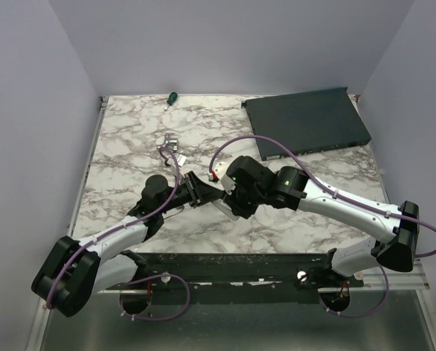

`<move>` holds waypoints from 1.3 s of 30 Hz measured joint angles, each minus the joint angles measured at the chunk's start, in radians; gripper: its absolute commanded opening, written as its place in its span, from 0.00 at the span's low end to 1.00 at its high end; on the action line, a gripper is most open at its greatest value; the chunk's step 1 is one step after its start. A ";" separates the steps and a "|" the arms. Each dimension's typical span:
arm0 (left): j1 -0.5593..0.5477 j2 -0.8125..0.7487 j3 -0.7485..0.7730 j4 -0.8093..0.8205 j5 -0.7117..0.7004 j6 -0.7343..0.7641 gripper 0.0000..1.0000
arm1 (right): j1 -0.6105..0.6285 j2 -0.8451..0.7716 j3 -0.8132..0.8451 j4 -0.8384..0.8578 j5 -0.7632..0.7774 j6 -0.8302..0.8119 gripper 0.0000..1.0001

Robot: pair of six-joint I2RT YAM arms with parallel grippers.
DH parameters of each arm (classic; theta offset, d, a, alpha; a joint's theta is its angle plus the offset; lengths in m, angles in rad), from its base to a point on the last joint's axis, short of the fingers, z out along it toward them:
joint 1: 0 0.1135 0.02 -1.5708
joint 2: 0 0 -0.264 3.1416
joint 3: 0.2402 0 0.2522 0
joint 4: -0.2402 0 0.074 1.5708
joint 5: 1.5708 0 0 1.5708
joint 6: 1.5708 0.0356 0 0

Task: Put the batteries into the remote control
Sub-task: Load the battery cover into the remote control.

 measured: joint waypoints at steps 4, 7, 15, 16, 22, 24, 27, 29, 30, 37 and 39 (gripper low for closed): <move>0.000 0.000 0.000 0.000 0.000 0.000 0.00 | 0.000 0.000 0.000 -0.001 0.000 0.000 0.07; 0.000 0.000 0.000 0.000 0.000 0.000 0.00 | 0.000 0.000 0.000 -0.001 0.000 0.000 0.07; 0.000 0.000 0.000 -0.001 0.000 0.000 0.00 | 0.000 -0.012 0.000 -0.014 0.000 0.001 0.07; 0.000 0.001 0.000 -0.001 0.000 0.000 0.00 | 0.000 -0.015 0.000 -0.016 0.000 0.001 0.06; 0.000 0.003 0.000 0.000 0.000 0.000 0.00 | 0.000 -0.025 0.000 -0.020 0.000 0.001 0.07; 0.000 0.004 0.001 0.000 0.000 0.000 0.00 | 0.000 -0.024 0.000 -0.019 0.000 0.001 0.06; 0.000 0.004 0.002 0.000 0.001 0.000 0.00 | 0.000 -0.023 0.000 -0.019 -0.001 0.000 0.06; 0.000 0.004 0.002 0.000 0.001 0.000 0.00 | 0.000 -0.021 0.000 -0.019 -0.001 0.000 0.06; 0.000 0.004 0.002 0.000 0.001 0.000 0.00 | 0.000 -0.020 0.000 -0.019 -0.001 0.000 0.06; 0.000 0.006 0.002 0.001 0.003 0.000 0.00 | 0.000 -0.014 0.000 -0.018 -0.001 -0.001 0.06; 0.000 0.012 0.004 0.001 0.006 0.000 0.00 | 0.000 -0.012 0.000 -0.018 -0.001 -0.001 0.06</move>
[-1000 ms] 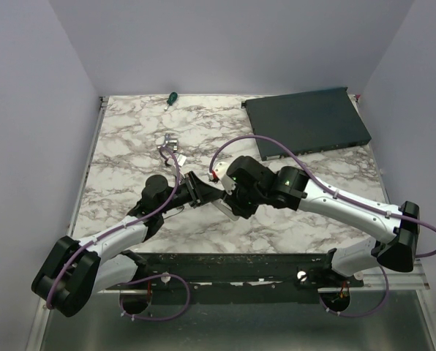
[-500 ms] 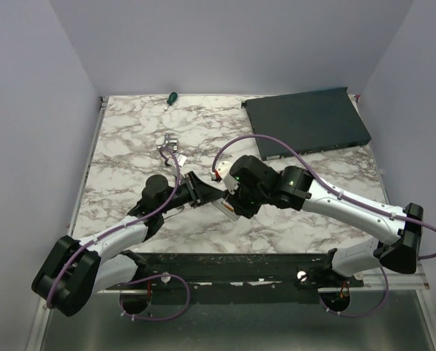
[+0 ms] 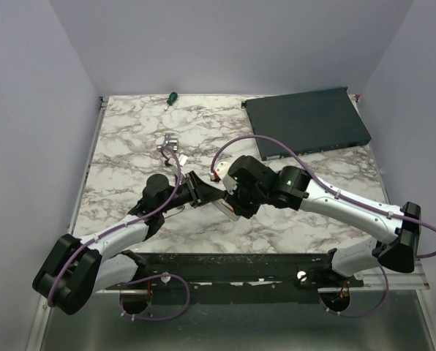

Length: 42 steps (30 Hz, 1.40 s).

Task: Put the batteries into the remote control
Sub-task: Load the battery cover into the remote control.

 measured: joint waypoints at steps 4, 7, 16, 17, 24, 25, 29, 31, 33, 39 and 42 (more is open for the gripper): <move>0.000 0.012 0.010 0.003 0.016 0.000 0.00 | 0.000 0.005 0.000 0.002 0.000 -0.006 0.07; 0.000 0.014 0.014 0.010 0.024 0.000 0.00 | 0.000 0.005 0.000 0.007 0.000 -0.006 0.06; 0.000 0.018 0.014 0.024 0.039 0.000 0.00 | 0.000 0.005 0.000 0.010 0.000 -0.007 0.06; 0.000 0.020 0.014 0.027 0.041 0.000 0.00 | 0.000 0.005 0.000 0.010 0.000 -0.007 0.06; 0.000 0.030 0.016 0.039 0.048 0.000 0.00 | 0.000 0.005 0.000 0.009 0.002 -0.007 0.06; 0.000 0.031 0.016 0.041 0.048 0.000 0.00 | 0.000 0.005 0.000 0.010 0.003 -0.007 0.06; 0.000 0.032 0.016 0.047 0.049 0.000 0.00 | 0.000 0.005 0.000 0.009 0.010 -0.007 0.06; 0.000 0.033 0.016 0.049 0.049 0.000 0.00 | 0.000 0.005 0.000 0.009 0.013 -0.007 0.07; 0.000 0.033 0.016 0.051 0.049 0.000 0.00 | 0.000 0.005 0.000 0.009 0.016 -0.006 0.06; 0.000 0.033 0.016 0.052 0.049 0.000 0.00 | 0.000 0.006 0.000 0.010 0.020 -0.007 0.06; 0.000 0.033 0.016 0.052 0.050 0.000 0.00 | 0.001 0.012 0.000 0.010 0.023 -0.007 0.07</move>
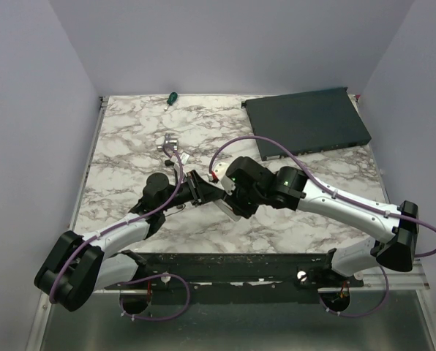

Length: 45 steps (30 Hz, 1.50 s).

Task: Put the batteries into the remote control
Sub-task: Load the battery cover into the remote control.

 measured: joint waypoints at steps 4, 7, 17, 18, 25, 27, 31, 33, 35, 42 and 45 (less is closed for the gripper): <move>0.000 0.002 0.000 0.000 0.002 0.000 0.00 | 0.000 0.012 0.000 0.001 0.001 0.000 0.07; 0.000 0.008 0.000 0.001 0.002 0.000 0.00 | 0.000 0.016 0.000 0.000 0.002 0.000 0.07; 0.000 0.029 0.000 0.038 0.006 -0.014 0.00 | 0.000 0.025 0.000 0.002 0.009 0.000 0.07; 0.000 0.030 0.000 0.041 0.007 -0.015 0.00 | 0.000 0.025 0.000 0.002 0.009 0.000 0.08; 0.000 0.033 0.000 0.054 0.007 -0.020 0.00 | 0.000 0.025 0.000 0.005 0.010 0.000 0.20; 0.000 0.036 0.000 0.057 0.007 -0.023 0.00 | 0.000 0.025 0.000 0.005 0.010 0.000 0.22; 0.000 0.043 0.000 0.067 0.008 -0.029 0.00 | 0.000 0.025 0.000 0.005 0.011 0.000 0.28; 0.000 0.045 0.000 0.069 0.008 -0.032 0.00 | 0.000 0.025 0.000 0.005 0.012 0.000 0.30; 0.000 0.047 0.000 0.072 0.008 -0.035 0.00 | 0.000 0.025 0.000 0.005 0.013 0.000 0.32; -0.001 0.061 0.000 0.098 0.025 -0.055 0.00 | 0.000 0.026 0.000 0.025 0.021 -0.002 0.47; -0.005 0.068 0.000 0.109 0.035 -0.061 0.00 | 0.000 0.026 0.000 0.049 0.023 -0.003 0.50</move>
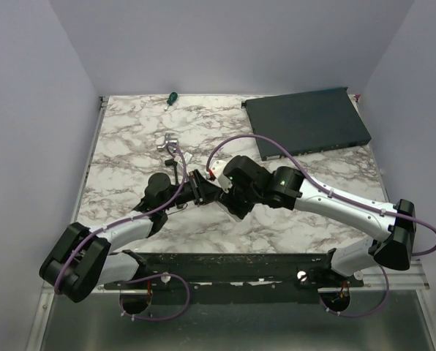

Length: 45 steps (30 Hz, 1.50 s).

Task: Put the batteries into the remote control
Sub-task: Load the battery cover into the remote control.

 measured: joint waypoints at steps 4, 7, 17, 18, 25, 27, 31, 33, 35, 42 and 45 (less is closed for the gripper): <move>-0.002 0.008 0.000 0.010 0.012 -0.008 0.00 | 0.000 0.000 0.000 0.015 0.003 -0.001 0.53; -0.003 0.016 0.000 0.023 0.017 -0.016 0.00 | 0.000 0.000 0.000 0.023 0.008 -0.004 0.58; -0.008 0.037 0.000 0.049 0.032 -0.029 0.00 | 0.000 -0.001 0.000 0.041 0.012 -0.003 0.69; -0.008 0.039 0.000 0.049 0.033 -0.031 0.00 | 0.000 -0.002 0.000 0.046 0.012 0.000 0.69; -0.008 0.043 0.000 0.050 0.034 -0.039 0.00 | 0.000 -0.091 -0.037 0.142 0.013 0.094 0.81; -0.007 0.042 0.000 0.050 0.032 -0.040 0.00 | 0.000 -0.163 -0.081 0.202 0.031 0.150 0.86; -0.007 0.034 0.000 0.050 0.023 -0.043 0.00 | 0.000 -0.362 -0.237 0.343 0.128 0.310 0.89; -0.007 0.028 0.000 0.050 0.013 -0.047 0.00 | 0.000 -0.439 -0.311 0.396 0.173 0.401 0.91; -0.007 0.021 0.000 0.050 0.006 -0.053 0.00 | -0.001 -0.502 -0.391 0.452 0.218 0.506 0.92; -0.003 -0.013 -0.003 0.049 -0.038 -0.080 0.00 | -0.008 -0.627 -0.597 0.551 0.288 0.794 0.94; -0.001 -0.039 -0.012 0.049 -0.058 -0.087 0.00 | -0.012 -0.658 -0.634 0.571 0.298 0.873 0.93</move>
